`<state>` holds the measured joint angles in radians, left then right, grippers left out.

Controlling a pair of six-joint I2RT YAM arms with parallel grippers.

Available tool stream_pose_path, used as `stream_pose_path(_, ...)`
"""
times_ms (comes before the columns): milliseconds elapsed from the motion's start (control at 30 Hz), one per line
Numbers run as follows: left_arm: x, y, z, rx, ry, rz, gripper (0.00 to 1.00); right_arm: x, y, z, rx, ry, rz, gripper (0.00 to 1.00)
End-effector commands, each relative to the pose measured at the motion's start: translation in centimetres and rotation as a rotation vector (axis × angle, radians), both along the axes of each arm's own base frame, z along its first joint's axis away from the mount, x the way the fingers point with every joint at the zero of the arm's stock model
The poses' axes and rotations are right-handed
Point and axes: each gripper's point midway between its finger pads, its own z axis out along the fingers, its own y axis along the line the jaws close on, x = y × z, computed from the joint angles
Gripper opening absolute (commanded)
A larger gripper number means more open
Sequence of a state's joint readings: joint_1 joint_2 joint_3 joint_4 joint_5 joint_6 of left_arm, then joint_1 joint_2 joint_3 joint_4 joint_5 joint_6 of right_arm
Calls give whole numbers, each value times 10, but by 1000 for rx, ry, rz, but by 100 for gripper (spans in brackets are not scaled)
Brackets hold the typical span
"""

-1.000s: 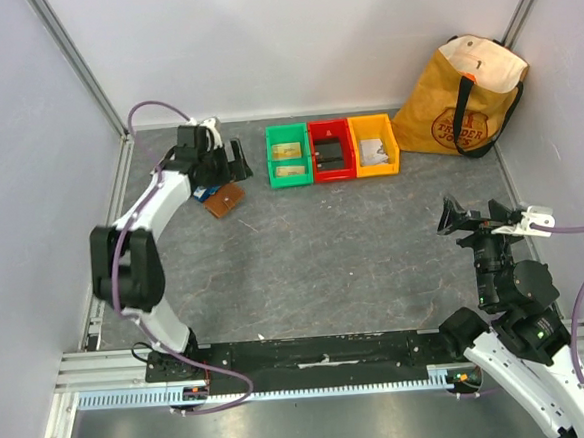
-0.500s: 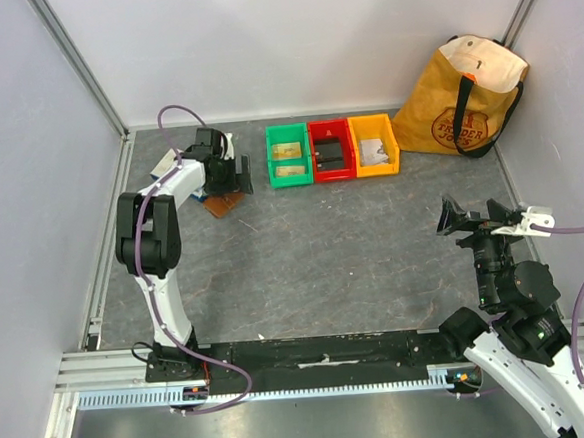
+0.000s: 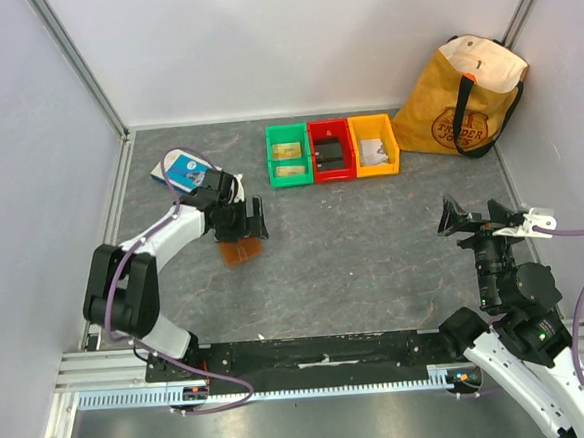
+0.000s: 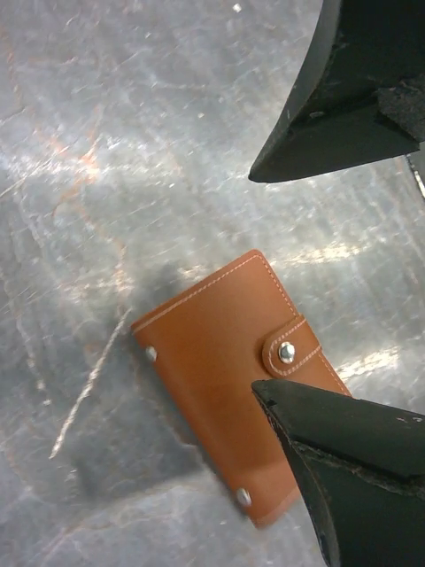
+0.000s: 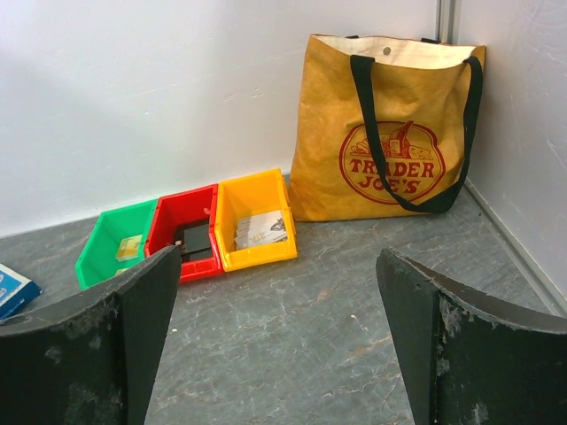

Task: Take the credit cards out of the card holder
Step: Move the card holder to the center of the board.

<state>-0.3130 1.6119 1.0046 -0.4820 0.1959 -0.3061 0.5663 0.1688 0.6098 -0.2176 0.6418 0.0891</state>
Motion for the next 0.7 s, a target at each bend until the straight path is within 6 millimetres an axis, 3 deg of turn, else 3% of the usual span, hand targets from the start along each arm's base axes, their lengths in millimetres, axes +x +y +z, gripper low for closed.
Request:
stream_pose_path(0,7,2,48,-31,-135,28,97,-2,1,6,18,-28,10,98)
stream_pose_path(100,27,20,62,85,-197,-43,97,-1,2,7,19,-30,18,98)
stream_pose_path(233,34,27,46,139,-93,-123,97,-1,1,5,11,-22,8,98)
stream_pose_path(367,18,9,18,51,20,-208,97,-1,1,5,12,-22,9,98)
stream_pose_path(533,-7,12,-13,44,123,-206,98,-1,2,6,12,-23,16,98)
stream_pose_path(667,-21,13,-23,35,171,-194,98,0,3,5,10,-22,20,98)
